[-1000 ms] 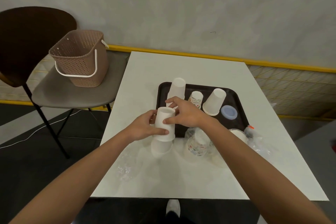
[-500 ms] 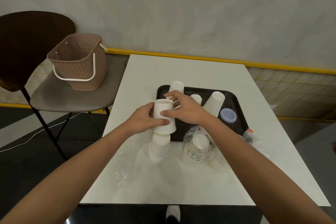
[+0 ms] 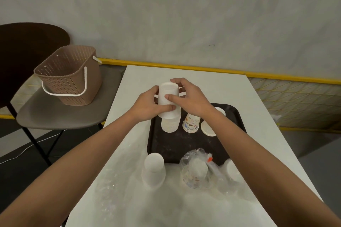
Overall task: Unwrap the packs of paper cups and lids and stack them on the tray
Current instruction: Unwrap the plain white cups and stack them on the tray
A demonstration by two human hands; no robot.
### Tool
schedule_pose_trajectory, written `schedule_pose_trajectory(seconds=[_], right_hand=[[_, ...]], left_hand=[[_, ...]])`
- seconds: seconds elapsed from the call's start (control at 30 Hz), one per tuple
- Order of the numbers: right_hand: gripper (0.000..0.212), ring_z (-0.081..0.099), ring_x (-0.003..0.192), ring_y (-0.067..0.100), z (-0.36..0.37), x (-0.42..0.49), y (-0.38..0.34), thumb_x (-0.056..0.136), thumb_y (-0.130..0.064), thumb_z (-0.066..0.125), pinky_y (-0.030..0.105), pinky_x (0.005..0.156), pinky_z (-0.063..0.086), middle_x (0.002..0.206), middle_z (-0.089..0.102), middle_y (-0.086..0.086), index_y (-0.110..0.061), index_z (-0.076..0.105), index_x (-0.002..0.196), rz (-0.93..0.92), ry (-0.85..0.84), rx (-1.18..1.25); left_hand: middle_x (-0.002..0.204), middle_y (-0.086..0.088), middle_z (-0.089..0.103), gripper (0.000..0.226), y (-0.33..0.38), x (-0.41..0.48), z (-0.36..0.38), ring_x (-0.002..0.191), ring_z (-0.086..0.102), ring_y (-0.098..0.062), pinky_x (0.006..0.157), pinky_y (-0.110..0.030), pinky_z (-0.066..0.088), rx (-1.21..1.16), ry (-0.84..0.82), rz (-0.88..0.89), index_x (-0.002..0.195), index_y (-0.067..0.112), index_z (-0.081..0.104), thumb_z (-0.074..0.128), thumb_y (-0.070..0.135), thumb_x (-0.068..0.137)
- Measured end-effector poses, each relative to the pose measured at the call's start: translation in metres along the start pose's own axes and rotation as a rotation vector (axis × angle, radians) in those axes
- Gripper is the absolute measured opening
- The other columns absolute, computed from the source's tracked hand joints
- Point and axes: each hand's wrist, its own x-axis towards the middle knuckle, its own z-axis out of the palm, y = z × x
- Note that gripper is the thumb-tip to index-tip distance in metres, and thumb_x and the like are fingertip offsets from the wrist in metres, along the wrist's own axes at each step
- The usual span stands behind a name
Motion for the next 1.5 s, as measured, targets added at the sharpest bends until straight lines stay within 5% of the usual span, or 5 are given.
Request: schedule_pose_trajectory(seconds=[0.4,1.03,1.2,1.4,1.5], right_hand=[[0.051,0.052,0.104,0.008,-0.007,0.052,0.042,0.087,-0.034,0.063,0.026,0.091,0.046,0.133,0.053,-0.001,-0.022,0.047,0.135,0.05,-0.009,-0.056],[0.048,0.057,0.099,0.01,0.02,0.048,0.094,0.082,-0.024,0.07,0.022,0.084,0.048,0.122,0.059,0.0,-0.019,0.054,0.127,0.164,-0.151,0.003],[0.048,0.054,0.096,0.006,0.023,0.046,0.095,0.085,-0.025,0.068,0.009,0.073,0.041,0.125,0.058,-0.001,-0.02,0.052,0.13,0.171,-0.132,0.01],[0.054,0.047,0.123,0.017,0.024,0.033,0.089,0.087,-0.033,0.064,0.033,0.103,0.041,0.14,0.044,0.0,-0.024,0.044,0.137,0.126,-0.074,-0.104],[0.046,0.045,0.124,0.016,0.019,0.026,0.078,0.087,-0.034,0.064,0.036,0.105,0.042,0.137,0.044,-0.002,-0.028,0.051,0.13,0.092,0.037,-0.094]], left_hand=[[0.125,0.0,0.059,0.068,-0.019,0.061,0.025,0.102,0.058,-0.018,0.082,-0.029,0.049,0.07,0.038,-0.029,0.13,0.017,0.046,0.078,0.034,0.073],[0.115,0.007,0.064,0.073,-0.069,0.062,0.056,0.1,0.06,-0.016,0.086,-0.035,0.051,0.174,-0.116,-0.07,0.13,0.027,0.047,0.082,0.035,0.067],[0.119,0.007,0.062,0.075,-0.068,0.058,0.056,0.102,0.06,-0.018,0.088,-0.038,0.051,0.195,-0.115,-0.066,0.133,0.029,0.044,0.08,0.036,0.068],[0.138,0.002,0.05,0.09,-0.066,0.046,0.05,0.121,0.053,-0.02,0.097,-0.032,0.044,0.145,-0.13,-0.101,0.146,0.022,0.027,0.079,0.028,0.072],[0.147,-0.003,0.04,0.093,-0.062,0.033,0.041,0.131,0.045,-0.022,0.103,-0.032,0.038,0.13,-0.101,-0.135,0.148,0.019,0.021,0.078,0.025,0.075]])
